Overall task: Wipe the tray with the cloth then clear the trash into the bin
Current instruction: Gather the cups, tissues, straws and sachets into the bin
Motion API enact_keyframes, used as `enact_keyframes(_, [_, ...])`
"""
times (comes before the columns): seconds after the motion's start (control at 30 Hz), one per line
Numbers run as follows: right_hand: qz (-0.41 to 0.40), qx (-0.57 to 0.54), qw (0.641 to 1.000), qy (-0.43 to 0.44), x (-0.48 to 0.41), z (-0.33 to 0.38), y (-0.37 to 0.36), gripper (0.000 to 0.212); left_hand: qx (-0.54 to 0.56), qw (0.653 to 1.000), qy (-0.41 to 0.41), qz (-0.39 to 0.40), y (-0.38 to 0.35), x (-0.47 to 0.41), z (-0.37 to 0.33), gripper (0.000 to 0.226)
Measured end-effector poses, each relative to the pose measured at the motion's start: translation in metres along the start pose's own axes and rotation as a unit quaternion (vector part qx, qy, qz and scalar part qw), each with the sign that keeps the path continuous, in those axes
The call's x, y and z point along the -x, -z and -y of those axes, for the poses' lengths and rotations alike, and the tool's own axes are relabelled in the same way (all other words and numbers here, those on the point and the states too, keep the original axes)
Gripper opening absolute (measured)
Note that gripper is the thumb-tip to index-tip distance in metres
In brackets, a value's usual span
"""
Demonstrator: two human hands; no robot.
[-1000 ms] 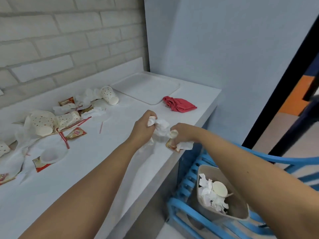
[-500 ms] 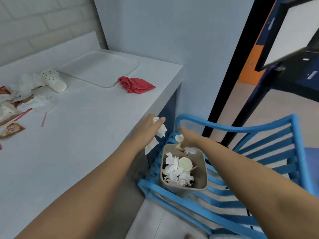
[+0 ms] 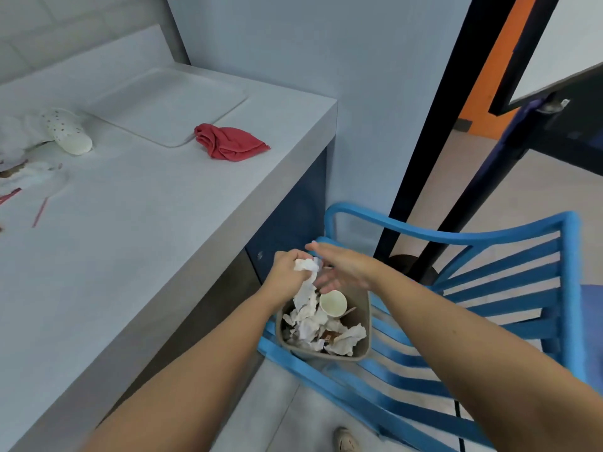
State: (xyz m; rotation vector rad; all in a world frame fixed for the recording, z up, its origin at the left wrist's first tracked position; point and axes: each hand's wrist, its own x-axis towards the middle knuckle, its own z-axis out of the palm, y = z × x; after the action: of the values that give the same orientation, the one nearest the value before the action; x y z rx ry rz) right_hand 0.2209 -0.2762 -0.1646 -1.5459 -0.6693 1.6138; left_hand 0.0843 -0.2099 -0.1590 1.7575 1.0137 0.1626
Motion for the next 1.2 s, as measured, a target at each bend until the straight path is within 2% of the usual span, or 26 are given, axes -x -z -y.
enact_keyframes(0.1, [0.032, 0.025, 0.999, -0.002, -0.007, -0.005, -0.002, 0.030, 0.019, 1.000, -0.008, -0.004, -0.015, -0.002, 0.000, 0.015])
enact_keyframes(0.17, [0.012, 0.014, 1.000, 0.003, -0.013, -0.010, -0.003, 0.028, 0.029, 1.000, -0.003, -0.006, -0.021, -0.003, 0.001, 0.034])
enact_keyframes(0.23, [-0.031, 0.023, 0.999, 0.010, -0.018, -0.015, -0.002, 0.019, 0.030, 1.000, 0.002, 0.007, -0.025, -0.002, 0.002, 0.056])
enact_keyframes(0.3, [-0.100, 0.057, 0.993, 0.019, -0.022, -0.021, -0.002, 0.010, 0.019, 1.000, 0.003, 0.025, -0.026, -0.002, 0.003, 0.067])
enact_keyframes(0.43, [-0.224, 0.122, 0.967, 0.027, -0.038, -0.044, -0.002, 0.009, -0.021, 1.000, 0.000, -0.005, -0.016, 0.000, 0.007, 0.066])
enact_keyframes(0.57, [-0.303, 0.200, 0.931, -0.028, -0.051, -0.072, -0.020, 0.034, -0.019, 0.999, 0.001, -0.050, 0.001, 0.006, 0.012, 0.061])
enact_keyframes(0.63, [-0.266, 0.221, 0.936, -0.069, -0.057, -0.087, -0.035, 0.038, -0.025, 0.997, -0.004, -0.068, 0.006, 0.011, 0.012, 0.059])
enact_keyframes(0.73, [-0.106, 0.317, 0.935, -0.122, -0.060, -0.100, -0.050, 0.047, -0.023, 0.997, -0.001, -0.080, 0.012, 0.017, 0.013, 0.058])
enact_keyframes(0.8, [-0.034, 0.384, 0.914, -0.129, -0.059, -0.096, -0.055, 0.048, -0.025, 0.996, 0.002, -0.085, 0.018, 0.021, 0.014, 0.058])
enact_keyframes(0.93, [-0.040, 0.498, 0.858, -0.116, -0.059, -0.066, -0.053, 0.048, -0.038, 0.994, 0.000, -0.105, 0.028, 0.027, 0.017, 0.055])
enact_keyframes(1.0, [-0.028, 0.544, 0.833, -0.098, -0.054, -0.040, -0.054, 0.033, -0.032, 0.991, -0.005, -0.128, 0.032, 0.029, 0.017, 0.050])
enact_keyframes(1.07, [-0.015, 0.552, 0.829, -0.085, -0.052, -0.017, -0.059, 0.015, -0.022, 0.987, -0.020, -0.161, 0.038, 0.032, 0.015, 0.042])
enact_keyframes(1.2, [0.041, 0.611, 0.783, -0.108, -0.043, 0.035, -0.091, 0.029, -0.026, 0.963, -0.070, -0.260, 0.060, 0.041, 0.003, 0.028])
